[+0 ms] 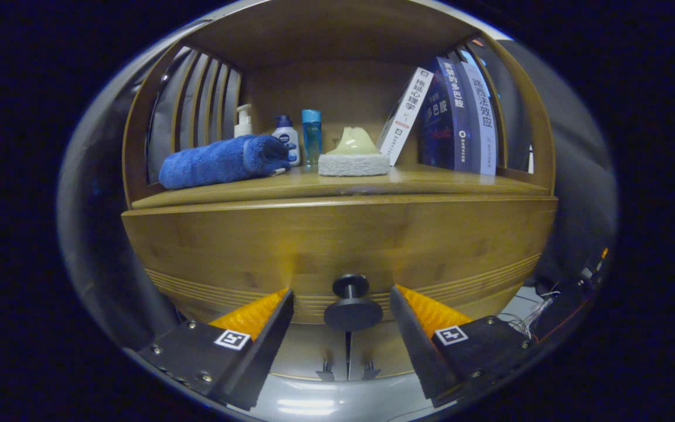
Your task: Pull open the drawer, take out the items inside it, and place them on the countertop above the cabinet.
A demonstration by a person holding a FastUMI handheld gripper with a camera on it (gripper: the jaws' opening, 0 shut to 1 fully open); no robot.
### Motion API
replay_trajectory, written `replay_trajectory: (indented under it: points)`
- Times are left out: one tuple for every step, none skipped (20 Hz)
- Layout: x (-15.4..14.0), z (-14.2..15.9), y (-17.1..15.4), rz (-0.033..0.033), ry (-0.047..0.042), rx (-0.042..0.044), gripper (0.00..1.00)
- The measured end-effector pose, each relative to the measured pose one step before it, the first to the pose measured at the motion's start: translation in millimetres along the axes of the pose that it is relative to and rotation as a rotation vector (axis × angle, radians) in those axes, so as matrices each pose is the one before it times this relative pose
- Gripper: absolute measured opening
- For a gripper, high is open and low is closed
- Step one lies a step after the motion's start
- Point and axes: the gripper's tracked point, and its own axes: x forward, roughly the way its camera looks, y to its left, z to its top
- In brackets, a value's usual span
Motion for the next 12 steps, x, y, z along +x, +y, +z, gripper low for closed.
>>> replay_trajectory:
  points:
    - [1.98,0.13,0.28,-0.00171,-0.00976,-0.00124,0.99]
    - [-1.50,0.30,-0.36,0.00181,-0.01456,0.00528,0.99]
    - [0.40,1.20,0.96,0.00365,-0.01440,0.01693,0.99]
    - [-0.42,-0.10,-0.28,0.00599,-0.01265,0.01904,0.99]
    - [0.03,1.31,0.99,0.00809,-0.01297,0.01804,0.99]
    - [-0.34,0.49,0.37,0.00762,-0.00964,0.02210,0.98]
    - [-0.48,1.07,1.24,0.00905,-0.00622,0.02037,0.99]
    - [-2.09,1.30,3.84,0.01713,-0.00202,0.01749,0.99]
    - [-2.01,2.37,2.02,0.00238,-0.00197,-0.00032,0.99]
    - [-5.54,4.12,-2.97,-0.01447,-0.00306,-0.01925,0.99]
    - [-5.43,5.32,0.23,-0.00656,-0.00170,-0.02913,0.99]
    - [-6.51,6.46,3.54,0.00097,-0.00590,-0.02768,0.99]
